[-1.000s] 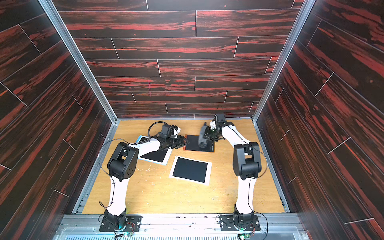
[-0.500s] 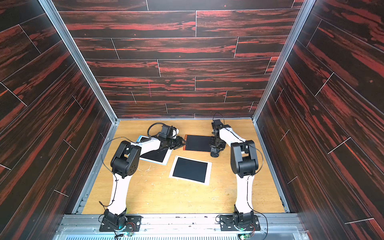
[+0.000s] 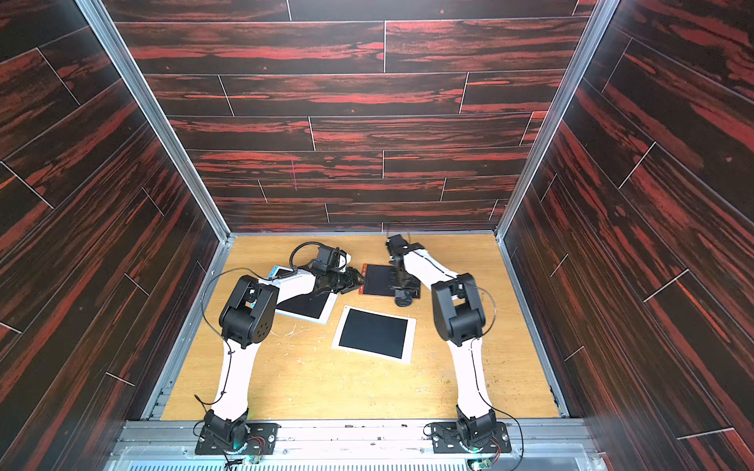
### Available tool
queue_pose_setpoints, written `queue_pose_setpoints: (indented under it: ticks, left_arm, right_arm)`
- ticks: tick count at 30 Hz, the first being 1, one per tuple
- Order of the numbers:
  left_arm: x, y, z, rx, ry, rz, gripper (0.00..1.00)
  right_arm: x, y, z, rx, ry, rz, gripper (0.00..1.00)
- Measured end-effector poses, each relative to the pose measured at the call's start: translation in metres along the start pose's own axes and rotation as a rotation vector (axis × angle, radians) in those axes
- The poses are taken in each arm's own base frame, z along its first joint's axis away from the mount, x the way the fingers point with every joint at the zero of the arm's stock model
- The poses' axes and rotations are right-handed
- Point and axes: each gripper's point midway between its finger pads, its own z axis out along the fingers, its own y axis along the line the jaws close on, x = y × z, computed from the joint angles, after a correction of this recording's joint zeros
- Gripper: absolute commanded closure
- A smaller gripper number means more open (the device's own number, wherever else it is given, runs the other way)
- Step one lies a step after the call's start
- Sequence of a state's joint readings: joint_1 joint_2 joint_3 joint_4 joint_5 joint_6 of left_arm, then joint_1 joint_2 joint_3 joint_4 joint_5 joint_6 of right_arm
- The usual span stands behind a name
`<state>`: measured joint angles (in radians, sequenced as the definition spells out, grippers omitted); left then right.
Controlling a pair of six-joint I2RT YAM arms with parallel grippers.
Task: Wipe the drawing tablet
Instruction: Wipe the dirt from the drawing tablet.
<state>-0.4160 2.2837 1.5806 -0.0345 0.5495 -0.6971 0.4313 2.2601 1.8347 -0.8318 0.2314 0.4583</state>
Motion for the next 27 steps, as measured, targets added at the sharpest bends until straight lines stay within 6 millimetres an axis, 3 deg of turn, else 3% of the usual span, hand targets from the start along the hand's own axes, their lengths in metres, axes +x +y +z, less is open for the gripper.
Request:
queue_pose_setpoints:
  ticks: [12, 19, 22, 26, 27]
  left_arm:
    - [-0.001, -0.001, 0.000, 0.007, -0.003, -0.020, 0.51]
    - [-0.008, 0.007, -0.005, -0.002, -0.016, -0.038, 0.51]
    - [-0.009, 0.008, -0.005, -0.002, -0.018, -0.039, 0.51]
    - [-0.007, 0.007, -0.005, 0.000, -0.013, -0.041, 0.51]
    - [-0.005, 0.008, -0.005, 0.000, -0.004, -0.048, 0.51]
  right_arm:
    - [0.008, 0.106, -0.001, -0.514, 0.138, -0.009, 1.00]
    - [0.018, 0.130, -0.001, -0.682, 0.214, 0.014, 1.00]
    - [0.035, 0.140, -0.006, -0.815, 0.266, 0.037, 1.00]
    - [0.081, 0.152, -0.014, -0.959, 0.394, 0.052, 1.00]
    - [0.085, 0.152, -0.016, -0.982, 0.396, 0.052, 1.00]
